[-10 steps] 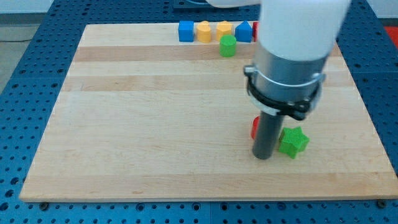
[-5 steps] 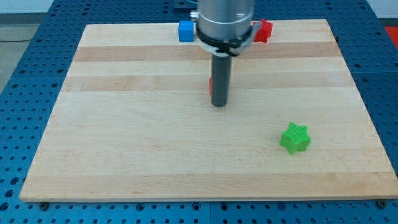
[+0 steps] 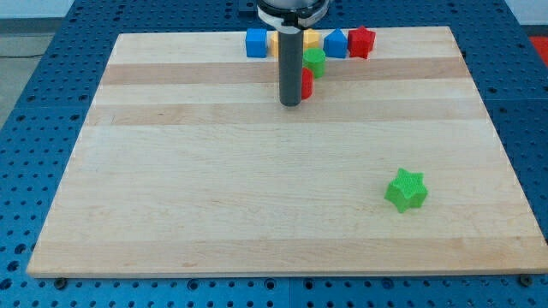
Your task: Push the red circle to the bottom of the green circle
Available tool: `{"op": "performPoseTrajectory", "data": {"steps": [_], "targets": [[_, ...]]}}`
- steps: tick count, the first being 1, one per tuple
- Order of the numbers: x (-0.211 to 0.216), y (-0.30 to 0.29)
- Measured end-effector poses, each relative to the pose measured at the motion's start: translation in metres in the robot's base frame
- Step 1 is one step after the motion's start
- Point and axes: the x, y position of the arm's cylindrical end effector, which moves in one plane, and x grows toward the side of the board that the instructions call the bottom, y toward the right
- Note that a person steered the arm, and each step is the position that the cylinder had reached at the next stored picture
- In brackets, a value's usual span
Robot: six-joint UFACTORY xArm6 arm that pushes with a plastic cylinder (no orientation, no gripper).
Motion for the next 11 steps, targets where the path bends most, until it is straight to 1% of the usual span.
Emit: {"op": "performPoseTrajectory", "data": {"steps": [1,2,5,11], "targets": [[-0.005,-0.032],[-0.015,-0.032],[-0.019,-0.002],[-0.019,0.006]]}}
